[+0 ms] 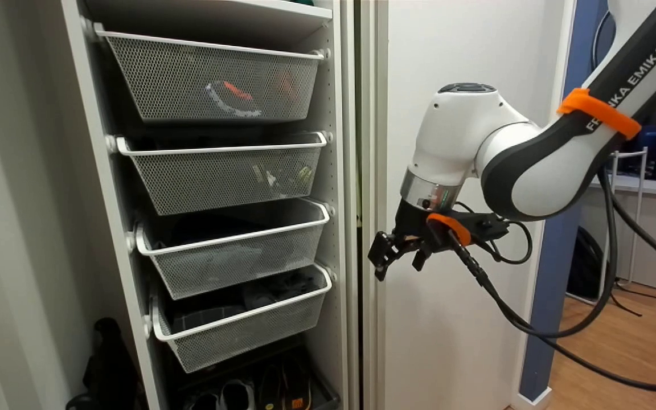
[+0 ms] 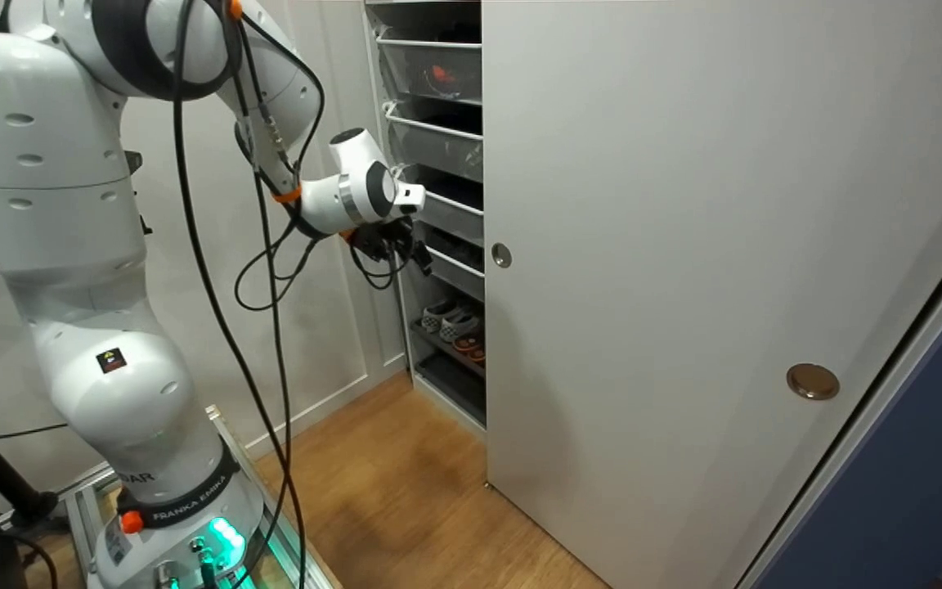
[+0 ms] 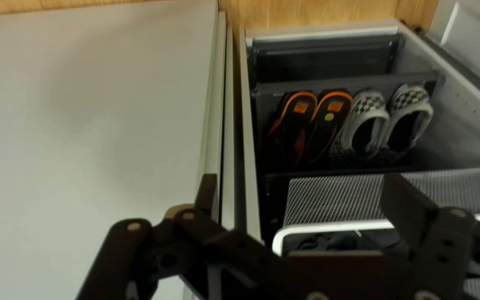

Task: Slide the white door to the right

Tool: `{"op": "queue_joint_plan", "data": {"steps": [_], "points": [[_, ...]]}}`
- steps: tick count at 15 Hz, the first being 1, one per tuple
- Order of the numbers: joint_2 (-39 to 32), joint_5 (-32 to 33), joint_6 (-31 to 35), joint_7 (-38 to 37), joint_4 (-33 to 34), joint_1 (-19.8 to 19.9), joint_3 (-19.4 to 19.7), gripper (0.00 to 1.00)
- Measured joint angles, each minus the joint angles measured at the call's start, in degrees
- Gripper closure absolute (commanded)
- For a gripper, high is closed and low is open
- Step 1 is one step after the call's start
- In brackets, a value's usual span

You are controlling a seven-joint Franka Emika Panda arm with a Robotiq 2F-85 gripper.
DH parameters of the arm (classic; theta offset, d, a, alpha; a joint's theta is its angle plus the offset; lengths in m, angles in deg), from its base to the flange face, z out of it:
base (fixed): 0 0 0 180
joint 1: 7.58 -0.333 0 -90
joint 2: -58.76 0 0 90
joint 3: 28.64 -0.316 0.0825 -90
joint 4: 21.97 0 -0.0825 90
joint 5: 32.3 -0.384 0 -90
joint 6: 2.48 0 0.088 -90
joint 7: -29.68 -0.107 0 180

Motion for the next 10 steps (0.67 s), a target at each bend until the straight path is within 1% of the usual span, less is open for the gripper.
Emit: {"op": "queue_joint_plan", "data": {"steps": [1,2,3,4,7,10], "points": [[0.5,-4.5,-3.2,2.5,0.2,0.4,-2.8,0.0],[1.4,-8.9,-6.6,4.8,0.7,-0.7,-3.7,0.0],[2.8,-12.4,-10.3,6.3,1.5,-2.7,-3.4,0.0],[4.3,-14.3,-14.2,6.5,2.6,-4.7,-2.9,0.0],[9.0,-15.7,-24.3,3.5,6.6,-9.1,-2.3,0.0],[12.7,-16.0,-32.1,-1.9,10.7,-12.4,-3.0,0.0]]}}
